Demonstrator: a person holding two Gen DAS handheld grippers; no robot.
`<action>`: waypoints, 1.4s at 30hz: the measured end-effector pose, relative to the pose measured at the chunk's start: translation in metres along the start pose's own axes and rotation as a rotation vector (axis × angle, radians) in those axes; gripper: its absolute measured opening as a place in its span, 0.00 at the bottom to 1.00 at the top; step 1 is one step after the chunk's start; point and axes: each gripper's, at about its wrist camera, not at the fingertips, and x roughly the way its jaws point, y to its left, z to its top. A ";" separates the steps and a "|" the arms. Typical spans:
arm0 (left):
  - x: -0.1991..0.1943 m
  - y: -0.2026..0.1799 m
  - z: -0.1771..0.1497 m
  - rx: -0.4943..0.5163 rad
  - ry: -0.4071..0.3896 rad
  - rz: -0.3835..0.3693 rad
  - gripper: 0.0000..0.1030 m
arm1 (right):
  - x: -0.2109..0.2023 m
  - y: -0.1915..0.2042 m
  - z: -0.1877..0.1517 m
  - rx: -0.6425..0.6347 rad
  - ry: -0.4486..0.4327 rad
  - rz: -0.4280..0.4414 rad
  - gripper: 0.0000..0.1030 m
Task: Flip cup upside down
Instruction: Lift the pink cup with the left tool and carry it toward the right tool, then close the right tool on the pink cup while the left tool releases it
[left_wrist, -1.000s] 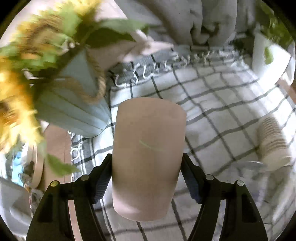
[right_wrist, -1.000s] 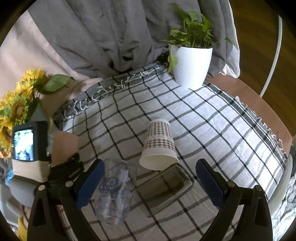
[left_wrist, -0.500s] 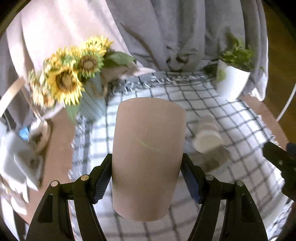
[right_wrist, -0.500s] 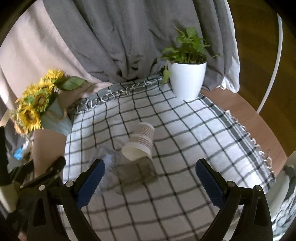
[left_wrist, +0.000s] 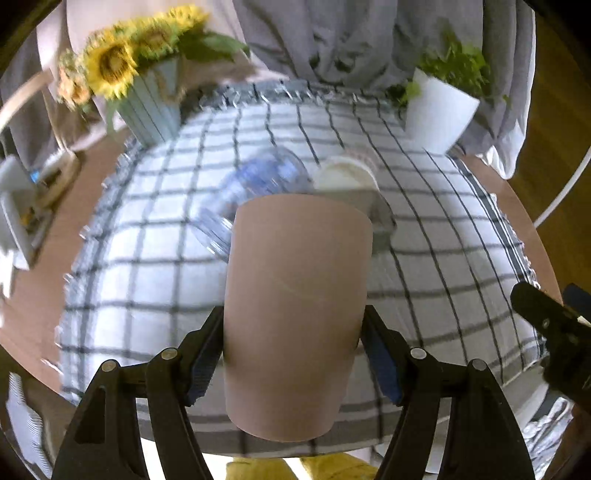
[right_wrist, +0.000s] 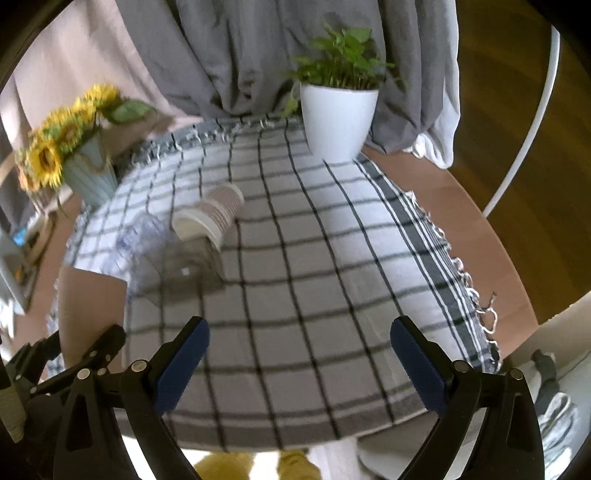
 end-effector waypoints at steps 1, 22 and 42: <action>0.005 -0.003 -0.003 -0.007 0.008 -0.012 0.69 | 0.003 -0.002 -0.003 -0.018 0.012 -0.013 0.96; 0.048 -0.017 -0.015 -0.152 0.094 -0.070 0.69 | 0.034 -0.012 -0.024 -0.094 0.107 -0.036 0.96; -0.022 0.000 -0.001 -0.018 -0.052 0.087 0.96 | 0.004 -0.003 -0.015 -0.048 0.058 0.029 0.96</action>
